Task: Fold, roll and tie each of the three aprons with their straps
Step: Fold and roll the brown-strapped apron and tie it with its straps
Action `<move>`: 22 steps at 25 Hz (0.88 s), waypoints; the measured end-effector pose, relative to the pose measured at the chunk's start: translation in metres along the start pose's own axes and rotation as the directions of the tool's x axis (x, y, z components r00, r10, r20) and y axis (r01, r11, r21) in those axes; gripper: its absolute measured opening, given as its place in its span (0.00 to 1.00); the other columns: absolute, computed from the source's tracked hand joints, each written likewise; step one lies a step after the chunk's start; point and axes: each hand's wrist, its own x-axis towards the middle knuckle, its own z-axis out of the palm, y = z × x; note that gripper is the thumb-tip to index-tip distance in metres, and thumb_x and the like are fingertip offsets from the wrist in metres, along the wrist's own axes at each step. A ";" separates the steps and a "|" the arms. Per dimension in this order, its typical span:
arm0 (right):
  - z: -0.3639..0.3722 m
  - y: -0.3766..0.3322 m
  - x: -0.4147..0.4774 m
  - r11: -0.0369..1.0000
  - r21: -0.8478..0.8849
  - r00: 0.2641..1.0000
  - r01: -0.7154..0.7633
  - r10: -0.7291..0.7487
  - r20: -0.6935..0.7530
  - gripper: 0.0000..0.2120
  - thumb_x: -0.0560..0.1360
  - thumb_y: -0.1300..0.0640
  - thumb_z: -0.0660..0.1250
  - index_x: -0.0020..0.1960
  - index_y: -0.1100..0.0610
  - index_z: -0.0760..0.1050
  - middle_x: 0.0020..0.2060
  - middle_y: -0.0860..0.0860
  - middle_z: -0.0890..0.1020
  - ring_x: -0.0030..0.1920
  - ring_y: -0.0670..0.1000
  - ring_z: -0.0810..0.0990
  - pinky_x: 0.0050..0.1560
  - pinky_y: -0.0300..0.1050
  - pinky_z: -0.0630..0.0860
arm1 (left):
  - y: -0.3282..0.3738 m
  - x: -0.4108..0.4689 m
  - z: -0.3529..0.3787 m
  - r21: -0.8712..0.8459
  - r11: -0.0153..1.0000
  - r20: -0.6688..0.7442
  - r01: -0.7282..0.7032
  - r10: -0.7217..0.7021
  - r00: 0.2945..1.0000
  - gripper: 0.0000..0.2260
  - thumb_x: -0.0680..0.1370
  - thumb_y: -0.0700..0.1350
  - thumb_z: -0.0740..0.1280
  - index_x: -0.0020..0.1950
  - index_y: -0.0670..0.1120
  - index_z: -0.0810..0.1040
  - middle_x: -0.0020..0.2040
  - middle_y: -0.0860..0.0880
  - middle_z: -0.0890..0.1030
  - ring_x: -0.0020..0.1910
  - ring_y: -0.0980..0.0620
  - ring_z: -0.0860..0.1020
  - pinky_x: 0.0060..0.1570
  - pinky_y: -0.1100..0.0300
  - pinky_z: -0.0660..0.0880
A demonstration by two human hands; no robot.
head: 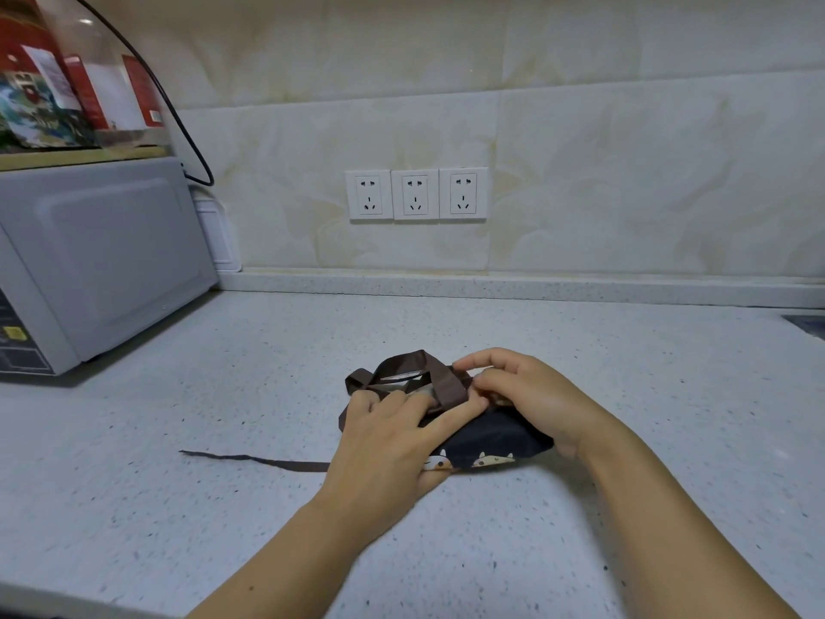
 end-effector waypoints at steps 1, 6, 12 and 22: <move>0.000 -0.001 0.000 1.000 0.023 1.000 0.006 -0.006 -0.013 0.14 0.77 0.61 0.58 0.55 0.50 0.79 0.33 0.48 0.82 0.36 0.47 0.77 0.44 0.41 0.76 | 0.000 0.000 0.001 0.002 1.000 0.004 0.008 -0.008 1.000 0.35 0.70 0.59 0.70 0.75 0.63 0.61 0.49 0.58 0.75 0.43 0.54 0.73 0.45 0.56 0.60; 0.002 0.001 0.003 0.988 0.096 0.992 0.121 -0.116 -0.054 0.15 0.75 0.64 0.60 0.57 0.52 0.77 0.41 0.56 0.85 0.39 0.49 0.80 0.52 0.45 0.76 | -0.002 0.000 0.003 -0.010 0.998 0.007 0.056 -0.056 0.998 0.35 0.68 0.57 0.70 0.74 0.63 0.63 0.49 0.57 0.75 0.42 0.53 0.73 0.45 0.55 0.64; 0.001 0.007 0.005 0.974 0.050 0.972 0.221 -0.216 -0.097 0.20 0.74 0.72 0.63 0.60 0.52 0.74 0.46 0.52 0.84 0.41 0.50 0.82 0.46 0.44 0.78 | -0.002 0.000 0.003 -0.023 0.997 -0.015 0.075 -0.075 0.997 0.34 0.69 0.57 0.68 0.74 0.62 0.62 0.48 0.58 0.75 0.43 0.54 0.73 0.45 0.56 0.61; 0.001 0.009 0.004 0.967 0.149 0.978 0.209 -0.210 -0.010 0.22 0.72 0.76 0.65 0.60 0.56 0.73 0.51 0.56 0.81 0.48 0.53 0.85 0.45 0.38 0.78 | -0.001 -0.001 0.000 -0.047 0.993 -0.016 0.111 -0.112 0.994 0.25 0.69 0.58 0.64 0.65 0.58 0.69 0.45 0.59 0.76 0.42 0.54 0.74 0.45 0.57 0.60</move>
